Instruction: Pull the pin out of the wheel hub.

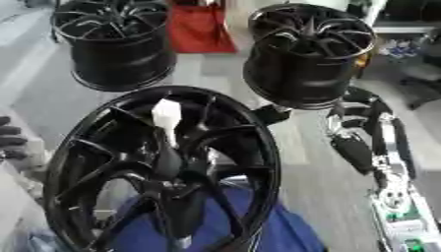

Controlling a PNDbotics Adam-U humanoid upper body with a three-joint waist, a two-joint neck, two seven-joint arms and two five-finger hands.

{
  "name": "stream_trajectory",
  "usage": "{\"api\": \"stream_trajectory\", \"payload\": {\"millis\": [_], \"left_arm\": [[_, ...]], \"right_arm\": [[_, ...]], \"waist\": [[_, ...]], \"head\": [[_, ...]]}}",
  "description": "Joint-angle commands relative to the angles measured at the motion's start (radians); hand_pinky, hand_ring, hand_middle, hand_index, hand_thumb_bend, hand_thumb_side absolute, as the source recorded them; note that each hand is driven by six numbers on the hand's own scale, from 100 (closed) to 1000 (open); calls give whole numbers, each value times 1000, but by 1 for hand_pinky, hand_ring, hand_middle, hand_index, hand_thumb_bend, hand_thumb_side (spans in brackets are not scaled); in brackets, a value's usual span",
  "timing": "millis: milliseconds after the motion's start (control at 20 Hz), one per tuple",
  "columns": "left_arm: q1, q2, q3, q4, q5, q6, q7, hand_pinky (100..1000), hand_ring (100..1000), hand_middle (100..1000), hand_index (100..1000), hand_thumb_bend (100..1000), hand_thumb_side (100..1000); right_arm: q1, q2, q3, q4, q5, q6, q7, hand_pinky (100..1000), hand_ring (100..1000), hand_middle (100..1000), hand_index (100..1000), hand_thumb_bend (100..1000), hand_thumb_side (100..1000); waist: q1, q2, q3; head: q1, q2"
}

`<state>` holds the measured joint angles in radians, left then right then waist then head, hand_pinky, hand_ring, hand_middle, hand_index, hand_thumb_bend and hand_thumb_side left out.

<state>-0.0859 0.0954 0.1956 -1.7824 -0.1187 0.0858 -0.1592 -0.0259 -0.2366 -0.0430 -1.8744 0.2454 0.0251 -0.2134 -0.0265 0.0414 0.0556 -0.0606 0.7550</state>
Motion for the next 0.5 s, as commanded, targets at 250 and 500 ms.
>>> {"api": "stream_trajectory", "payload": {"millis": [250,500], "left_arm": [[-6,14,2,-19,-4,-1,-3,557,653,642,808,100,745],[-4,17,-1,-18,-4,-2,-6,557,652,642,808,100,745]], "right_arm": [[-33,-104,2,-32,8,31,29,603,684,731,841,100,301],[-86,-236,33,-46,1,83,109,614,691,743,861,100,298]], "waist": [[-1,-9,5],[-4,-13,11]], "head": [[-9,3],[-16,4]]}}
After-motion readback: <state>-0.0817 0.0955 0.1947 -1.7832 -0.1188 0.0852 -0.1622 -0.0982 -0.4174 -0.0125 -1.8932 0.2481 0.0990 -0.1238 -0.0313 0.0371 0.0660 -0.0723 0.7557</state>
